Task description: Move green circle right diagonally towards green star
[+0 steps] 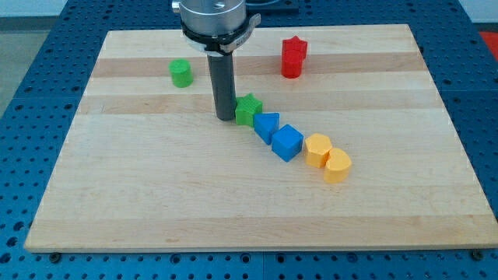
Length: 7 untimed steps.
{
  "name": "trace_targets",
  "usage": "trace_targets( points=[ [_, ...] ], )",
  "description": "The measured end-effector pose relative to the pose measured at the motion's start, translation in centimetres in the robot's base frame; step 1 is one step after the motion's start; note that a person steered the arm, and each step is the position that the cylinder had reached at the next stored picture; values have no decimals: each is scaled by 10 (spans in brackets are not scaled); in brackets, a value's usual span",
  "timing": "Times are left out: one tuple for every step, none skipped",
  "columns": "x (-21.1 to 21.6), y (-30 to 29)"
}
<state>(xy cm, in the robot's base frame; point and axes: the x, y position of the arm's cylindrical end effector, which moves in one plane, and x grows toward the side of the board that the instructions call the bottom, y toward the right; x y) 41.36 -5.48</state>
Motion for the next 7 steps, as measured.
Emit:
trace_targets(
  points=[
    [0, -46],
    [-4, -106],
    [-48, -151],
    [-99, -155],
    [-116, -126],
    [-111, -99],
    [-111, -82]
  ],
)
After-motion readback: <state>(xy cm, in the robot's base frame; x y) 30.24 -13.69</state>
